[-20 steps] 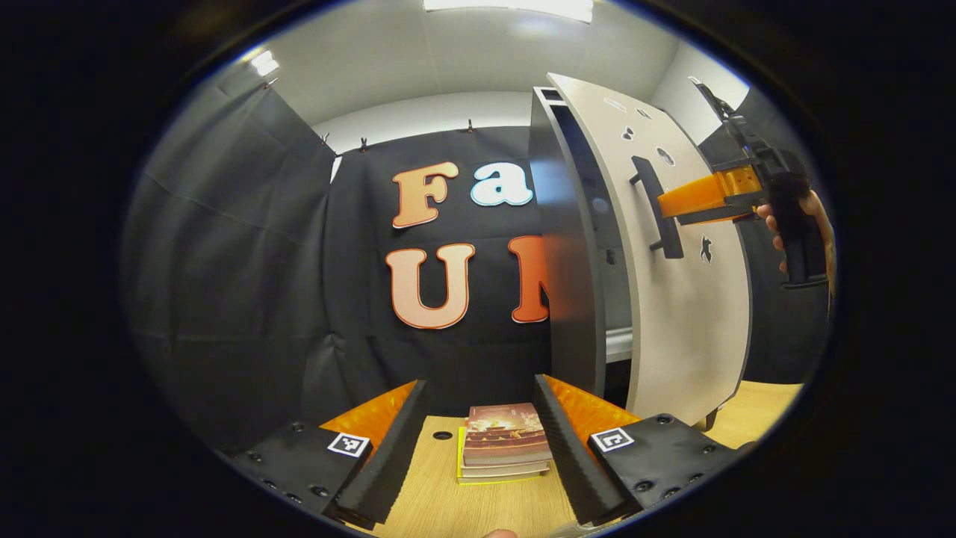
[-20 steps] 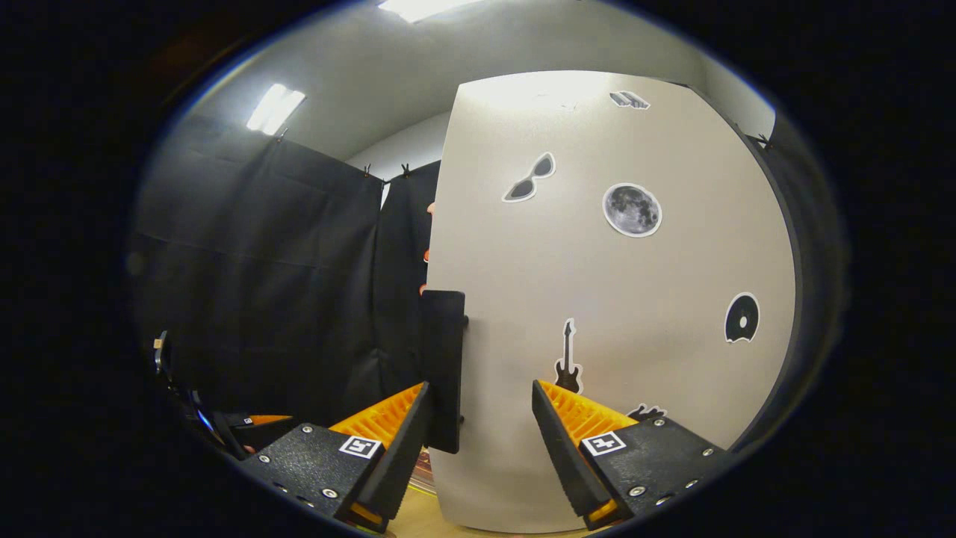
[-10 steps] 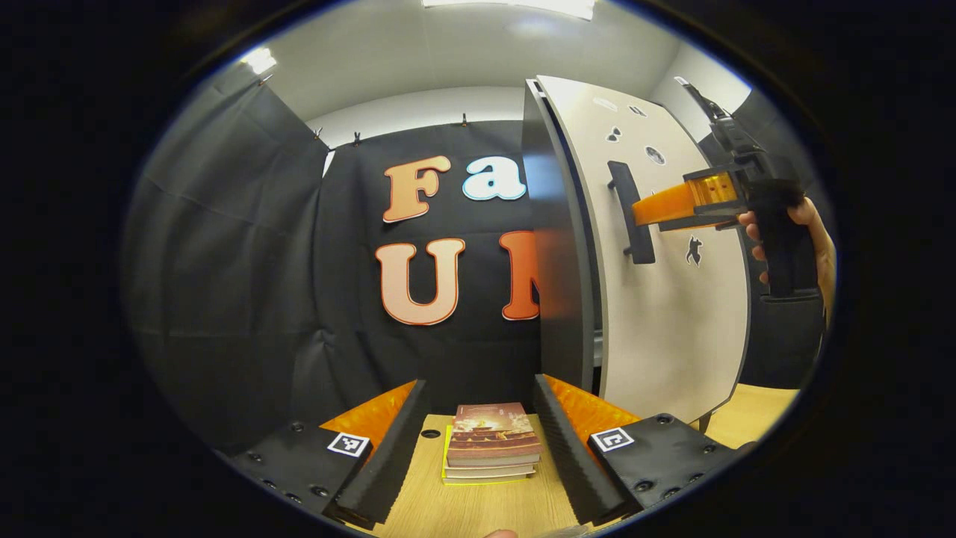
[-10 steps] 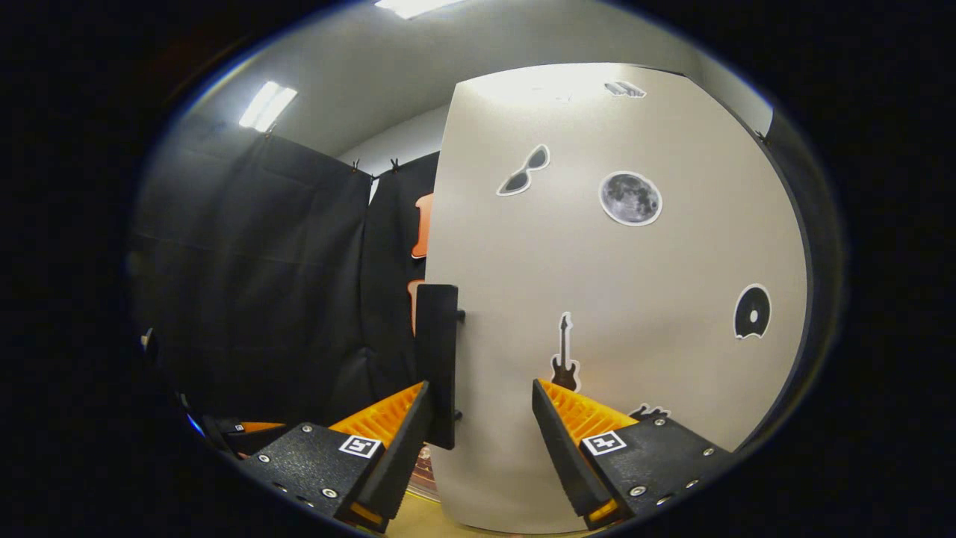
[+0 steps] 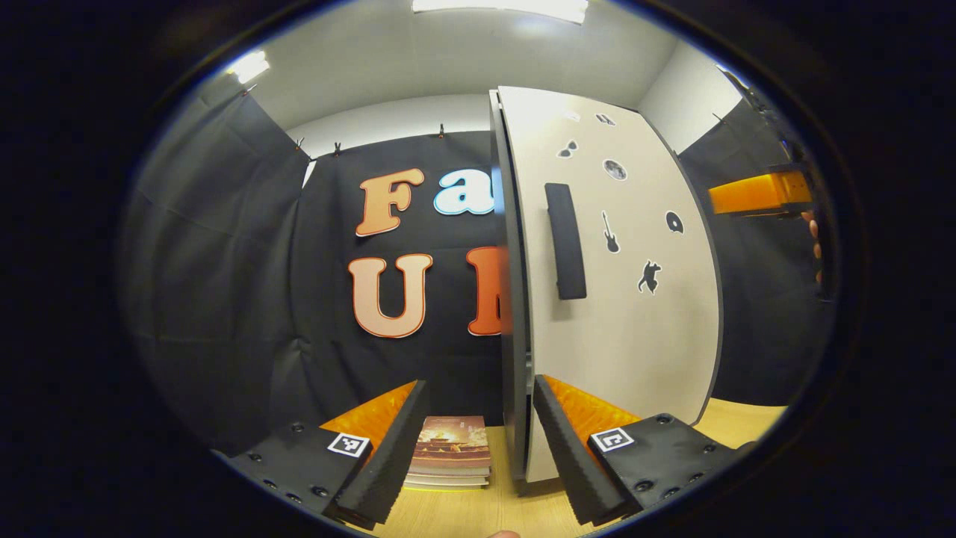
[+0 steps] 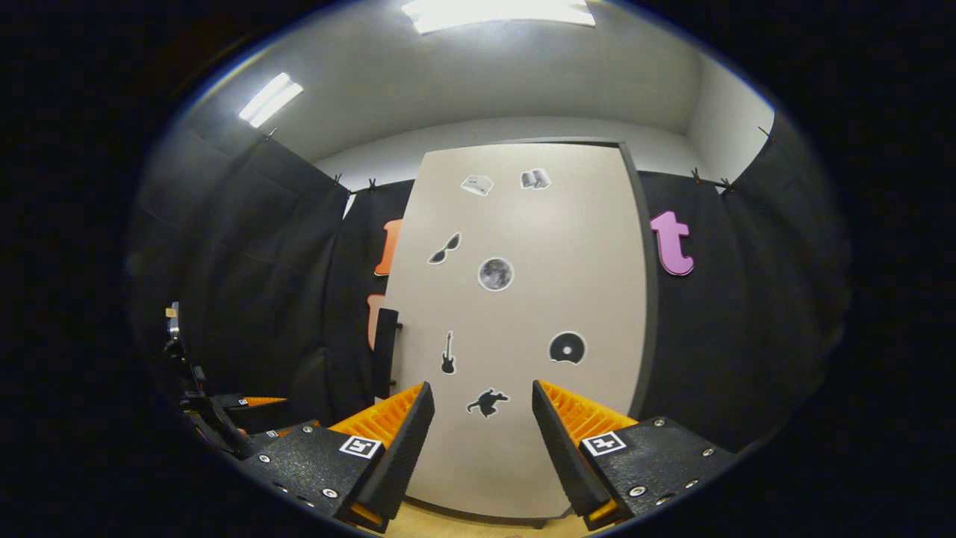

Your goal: Open the cabinet door with the right hand, grasp the bottle in the cabinet with the left hand and place it on the coaster, then close the cabinet door with the right hand.

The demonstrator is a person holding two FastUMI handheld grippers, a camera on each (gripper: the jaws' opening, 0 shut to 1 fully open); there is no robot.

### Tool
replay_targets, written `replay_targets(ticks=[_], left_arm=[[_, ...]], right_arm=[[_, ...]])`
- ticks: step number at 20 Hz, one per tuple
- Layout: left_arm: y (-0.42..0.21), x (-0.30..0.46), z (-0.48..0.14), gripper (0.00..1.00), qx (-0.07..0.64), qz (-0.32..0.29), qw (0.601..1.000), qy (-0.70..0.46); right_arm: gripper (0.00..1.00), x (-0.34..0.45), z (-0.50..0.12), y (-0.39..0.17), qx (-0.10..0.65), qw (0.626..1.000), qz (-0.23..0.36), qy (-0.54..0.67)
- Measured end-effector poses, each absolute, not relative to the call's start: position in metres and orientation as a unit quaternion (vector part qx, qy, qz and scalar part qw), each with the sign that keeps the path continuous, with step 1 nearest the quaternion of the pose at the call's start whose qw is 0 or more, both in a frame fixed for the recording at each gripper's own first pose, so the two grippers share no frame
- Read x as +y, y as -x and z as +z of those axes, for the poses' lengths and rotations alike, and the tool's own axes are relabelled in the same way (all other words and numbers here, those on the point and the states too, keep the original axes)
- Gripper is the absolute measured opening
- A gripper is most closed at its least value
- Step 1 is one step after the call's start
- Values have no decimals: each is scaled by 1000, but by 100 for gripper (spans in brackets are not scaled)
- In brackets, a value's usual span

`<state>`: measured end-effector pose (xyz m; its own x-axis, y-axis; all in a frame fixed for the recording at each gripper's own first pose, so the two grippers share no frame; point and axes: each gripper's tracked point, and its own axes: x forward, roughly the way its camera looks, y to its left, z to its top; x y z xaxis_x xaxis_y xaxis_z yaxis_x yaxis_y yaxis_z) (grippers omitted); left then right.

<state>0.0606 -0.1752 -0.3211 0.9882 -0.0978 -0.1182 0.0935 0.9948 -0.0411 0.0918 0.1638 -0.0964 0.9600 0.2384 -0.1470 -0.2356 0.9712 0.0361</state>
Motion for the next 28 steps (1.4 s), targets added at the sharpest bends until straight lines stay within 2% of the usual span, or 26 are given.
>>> replay_targets(ticks=[2, 3, 5, 6, 10, 16, 18, 19, 21, 25, 27, 28], left_arm=[[-58, -195, -300, 90, 44, -50, 998, 11], [-57, -204, -292, 94, 36, -50, 998, 10], [-59, -227, -280, 92, 26, -56, 998, 11], [-59, -234, -277, 94, 23, -59, 998, 9], [-67, -253, -285, 92, 45, -68, 996, 35], [-77, -233, -323, 93, 104, -51, 992, 49], [-81, -222, -318, 93, 96, -47, 994, 35], [-81, -216, -313, 93, 89, -42, 995, 24], [-82, -212, -300, 93, 70, -37, 997, 8], [-69, -216, -282, 92, 75, -42, 994, 64], [-61, -210, -273, 92, 88, -35, 992, 86], [-59, -207, -262, 93, 82, -31, 993, 83]], right_arm=[[82, 132, -79, -65, 66, 993, 98, -13], [82, 121, -71, -55, 61, 994, 90, -15], [82, 101, -61, -35, 56, 995, 77, -14], [82, 92, -58, -26, 57, 996, 69, -8], [83, 72, -44, 0, 47, 998, 51, 6], [83, 72, -50, 8, 59, 997, 46, 1], [81, 75, -51, 9, 61, 997, 44, 11], [86, 76, -50, 9, 61, 997, 39, 18], [87, 75, -45, 10, 56, 998, 30, 24], [90, 82, -44, 20, 53, 998, 34, 3], [87, 80, -50, 24, 62, 998, 33, -3], [89, 79, -51, 26, 65, 997, 32, -6]])
